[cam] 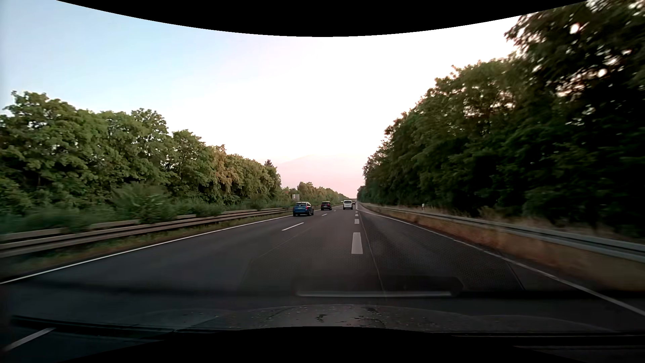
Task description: Follow the waypoints while adhering to traffic rules and regulations
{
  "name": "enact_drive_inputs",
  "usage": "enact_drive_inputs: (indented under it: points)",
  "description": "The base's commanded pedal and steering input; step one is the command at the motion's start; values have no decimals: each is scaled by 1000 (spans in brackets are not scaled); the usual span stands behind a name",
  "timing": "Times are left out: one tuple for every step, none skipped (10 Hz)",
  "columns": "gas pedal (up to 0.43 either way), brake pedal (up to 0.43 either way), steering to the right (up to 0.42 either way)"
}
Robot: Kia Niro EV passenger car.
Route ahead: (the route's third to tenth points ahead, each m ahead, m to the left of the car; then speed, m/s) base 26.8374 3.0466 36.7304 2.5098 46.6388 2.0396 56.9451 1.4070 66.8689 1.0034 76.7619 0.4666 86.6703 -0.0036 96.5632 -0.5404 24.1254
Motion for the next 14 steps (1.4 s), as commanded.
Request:
enact_drive_inputs:
  points:
    - [339, 0, -3]
    - [339, 0, -3]
    - [339, 0, -3]
    - [339, 0, -2]
    - [339, 0, -2]
    - [339, 0, -1]
    - [339, 0, 0]
    - [339, 0, 0]
    - [339, 0, 0]
    - [339, 0, 1]
    - [339, 0, 1]
    - [339, 0, 2]
    - [339, 0, 2]
    - [339, 0, 2]
